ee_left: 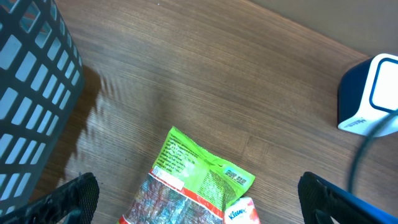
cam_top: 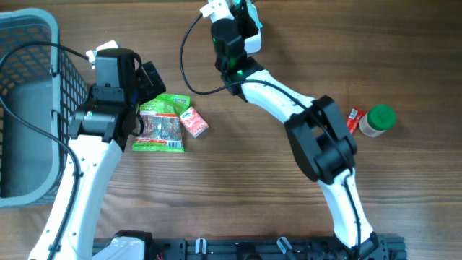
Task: Scan the item barcode
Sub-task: 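Hold the pouch's barcode in front of the white scanner, then move the pouch to the right and set it beside the jar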
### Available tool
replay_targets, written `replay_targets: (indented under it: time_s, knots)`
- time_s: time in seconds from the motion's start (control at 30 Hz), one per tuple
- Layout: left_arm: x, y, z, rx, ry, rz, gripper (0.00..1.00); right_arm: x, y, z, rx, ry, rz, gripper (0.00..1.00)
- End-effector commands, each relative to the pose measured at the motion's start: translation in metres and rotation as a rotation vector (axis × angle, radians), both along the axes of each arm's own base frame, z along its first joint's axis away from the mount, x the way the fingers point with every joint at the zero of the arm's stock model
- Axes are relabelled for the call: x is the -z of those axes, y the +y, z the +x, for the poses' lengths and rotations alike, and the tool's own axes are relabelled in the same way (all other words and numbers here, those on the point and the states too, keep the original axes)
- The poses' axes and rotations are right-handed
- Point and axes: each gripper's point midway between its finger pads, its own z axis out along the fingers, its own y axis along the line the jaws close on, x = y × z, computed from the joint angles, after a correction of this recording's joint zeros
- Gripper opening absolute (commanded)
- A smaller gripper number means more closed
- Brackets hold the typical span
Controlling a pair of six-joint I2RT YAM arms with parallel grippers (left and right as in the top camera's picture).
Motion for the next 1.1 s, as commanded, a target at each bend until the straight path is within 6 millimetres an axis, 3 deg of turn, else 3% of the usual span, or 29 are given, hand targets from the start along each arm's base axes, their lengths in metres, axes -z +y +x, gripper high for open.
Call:
replay_targets:
  time_s: [0.0, 0.1, 0.23, 0.4, 0.57, 0.83, 1.0, 1.03, 1.07]
  knots:
    - [-0.006, 0.005, 0.002, -0.013, -0.014, 0.014, 1.0, -0.126, -0.026, -0.035, 0.038, -0.109, 0.266, 0.04]
    - [-0.006, 0.005, 0.002, -0.013, -0.014, 0.014, 1.0, -0.144, -0.049, -0.071, 0.016, 0.045, 0.431, 0.04]
    - [-0.006, 0.005, 0.002, -0.013, -0.014, 0.014, 1.0, -0.135, -0.095, -0.117, 0.068, 0.274, 0.64, 0.04]
    - [-0.006, 0.005, 0.002, -0.013, -0.014, 0.014, 1.0, -0.077, -0.15, -0.164, 0.196, 0.647, 0.786, 0.04]
    - [-0.006, 0.005, 0.002, -0.013, -0.014, 0.014, 1.0, 0.004, -0.199, -0.201, 0.378, 0.95, 0.871, 0.04]
    - [-0.006, 0.005, 0.002, -0.013, -0.014, 0.014, 1.0, 0.085, -0.234, -0.22, 0.508, 1.007, 0.876, 0.04]
    - [-0.006, 0.005, 0.002, -0.013, -0.014, 0.014, 1.0, 0.116, -0.248, -0.232, 0.57, 1.0, 0.824, 0.04]
    - [-0.006, 0.005, 0.002, -0.013, -0.014, 0.014, 1.0, 0.119, -0.251, -0.235, 0.586, 0.998, 0.807, 0.08]
    - [-0.006, 0.005, 0.002, -0.013, -0.014, 0.014, 1.0, 0.121, -0.254, -0.237, 0.599, 0.997, 0.792, 0.25]
